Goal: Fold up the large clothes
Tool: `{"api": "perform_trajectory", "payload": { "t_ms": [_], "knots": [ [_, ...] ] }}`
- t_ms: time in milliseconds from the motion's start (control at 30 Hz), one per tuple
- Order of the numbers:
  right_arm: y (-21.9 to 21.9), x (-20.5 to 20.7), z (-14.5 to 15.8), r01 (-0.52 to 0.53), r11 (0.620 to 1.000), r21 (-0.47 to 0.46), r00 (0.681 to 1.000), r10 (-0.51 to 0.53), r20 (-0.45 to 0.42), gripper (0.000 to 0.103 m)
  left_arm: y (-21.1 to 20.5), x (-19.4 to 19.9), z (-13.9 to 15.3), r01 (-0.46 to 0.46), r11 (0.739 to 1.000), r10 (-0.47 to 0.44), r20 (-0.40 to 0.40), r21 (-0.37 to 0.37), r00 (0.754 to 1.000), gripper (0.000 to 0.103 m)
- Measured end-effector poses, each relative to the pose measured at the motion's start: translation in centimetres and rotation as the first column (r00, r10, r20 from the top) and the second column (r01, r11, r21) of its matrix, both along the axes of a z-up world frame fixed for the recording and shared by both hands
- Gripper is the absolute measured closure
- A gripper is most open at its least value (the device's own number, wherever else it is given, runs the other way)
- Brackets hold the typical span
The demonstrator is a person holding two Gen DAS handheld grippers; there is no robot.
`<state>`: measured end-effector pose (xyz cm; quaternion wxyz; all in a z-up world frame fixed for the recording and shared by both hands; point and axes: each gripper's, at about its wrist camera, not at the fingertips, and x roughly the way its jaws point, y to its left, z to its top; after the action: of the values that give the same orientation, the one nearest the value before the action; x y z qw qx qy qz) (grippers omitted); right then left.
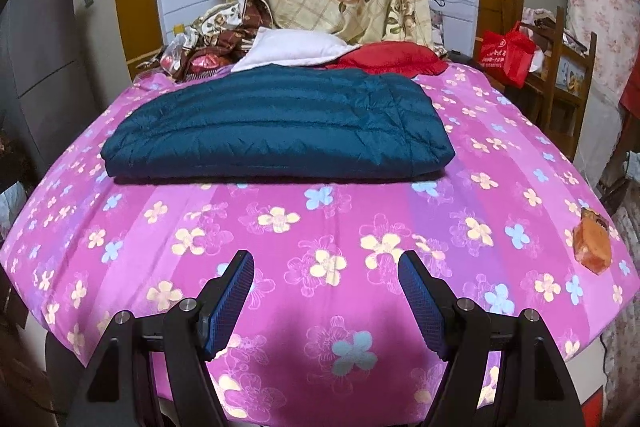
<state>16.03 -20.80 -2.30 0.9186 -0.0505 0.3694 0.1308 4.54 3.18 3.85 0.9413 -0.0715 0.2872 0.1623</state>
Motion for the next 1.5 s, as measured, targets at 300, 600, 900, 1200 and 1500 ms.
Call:
{"api": "perform_trajectory", "payload": {
  "t_ms": [300,600,900,1200,1500],
  "knots": [
    [0.2,0.0,-0.3,0.001,1.000,-0.024,1.000,-0.002,-0.008,0.029,-1.3,0.5,-1.0,0.042,0.999,-0.041,-0.051,0.002,0.998,0.001],
    [0.1,0.0,-0.4,0.019,1.000,-0.023,1.000,-0.019,-0.014,0.029,-2.0,0.8,-1.7,0.067,0.998,-0.069,-0.086,-0.017,0.994,0.001],
    [0.4,0.3,-0.8,0.018,0.999,-0.032,0.999,-0.019,-0.034,0.028,-1.8,1.2,-2.2,0.075,0.997,-0.077,-0.104,-0.029,0.992,0.001],
    [0.6,0.4,-1.1,0.019,0.999,-0.035,0.999,-0.021,-0.043,0.028,-1.5,1.5,-2.6,0.075,0.996,-0.080,-0.123,-0.042,0.989,0.001],
    [0.5,0.5,-1.4,0.026,0.999,-0.039,0.998,-0.028,-0.055,0.028,-1.2,1.6,-3.4,0.069,0.996,-0.075,-0.141,-0.047,0.987,0.001]
  ]
}}
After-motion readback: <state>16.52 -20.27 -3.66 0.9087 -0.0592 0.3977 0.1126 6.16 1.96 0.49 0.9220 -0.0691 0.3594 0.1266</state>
